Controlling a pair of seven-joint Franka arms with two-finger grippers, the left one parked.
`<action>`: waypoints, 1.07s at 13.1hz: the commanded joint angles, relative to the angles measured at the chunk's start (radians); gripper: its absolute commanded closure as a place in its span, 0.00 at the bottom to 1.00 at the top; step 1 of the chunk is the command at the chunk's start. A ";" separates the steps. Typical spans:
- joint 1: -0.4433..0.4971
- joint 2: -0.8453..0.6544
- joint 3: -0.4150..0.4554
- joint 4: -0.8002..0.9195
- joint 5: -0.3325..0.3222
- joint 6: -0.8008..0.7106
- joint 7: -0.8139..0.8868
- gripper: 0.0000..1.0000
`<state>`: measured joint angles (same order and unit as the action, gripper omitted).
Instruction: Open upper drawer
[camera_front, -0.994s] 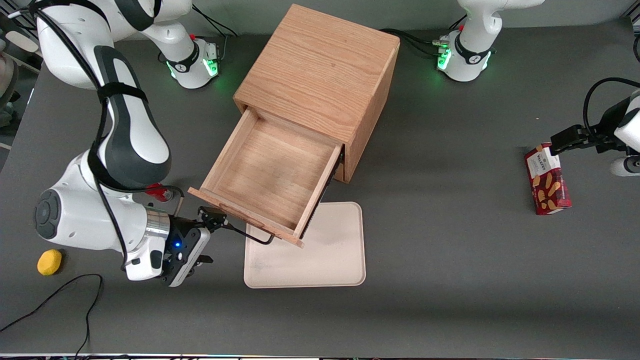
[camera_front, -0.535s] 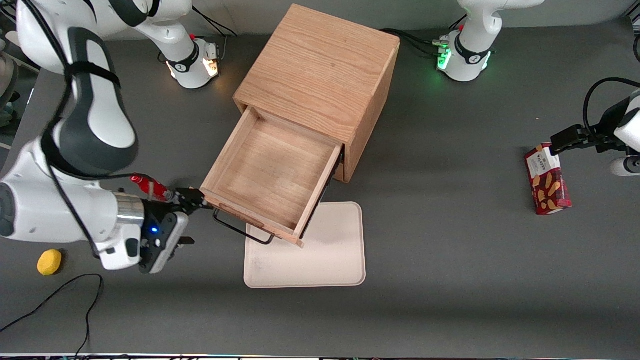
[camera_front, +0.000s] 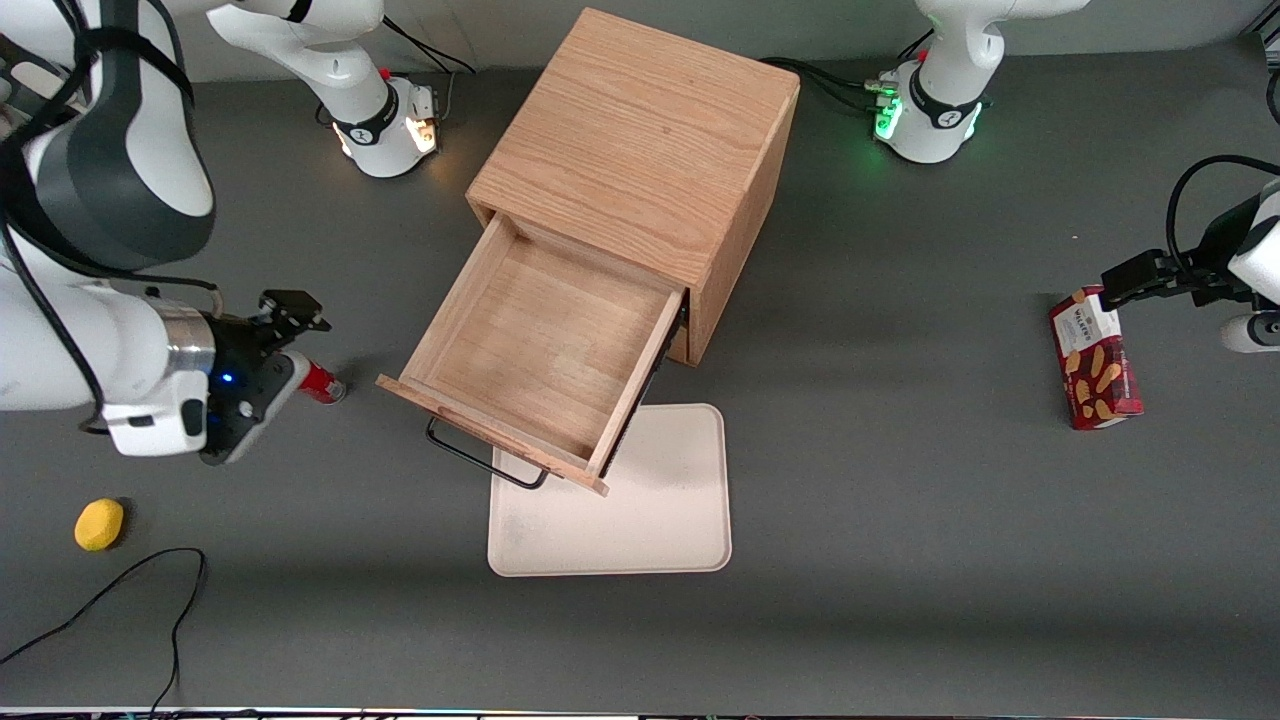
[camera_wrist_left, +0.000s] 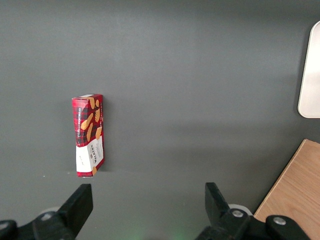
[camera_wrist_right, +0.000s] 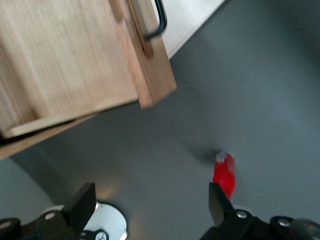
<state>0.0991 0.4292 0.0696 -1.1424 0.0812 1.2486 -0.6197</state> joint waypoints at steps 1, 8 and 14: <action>0.010 -0.223 -0.049 -0.248 -0.020 0.026 0.028 0.00; 0.013 -0.602 -0.071 -0.640 -0.020 0.201 0.253 0.00; 0.004 -0.598 -0.091 -0.637 -0.032 0.186 0.408 0.00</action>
<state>0.0987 -0.1624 -0.0009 -1.7675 0.0726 1.4166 -0.2548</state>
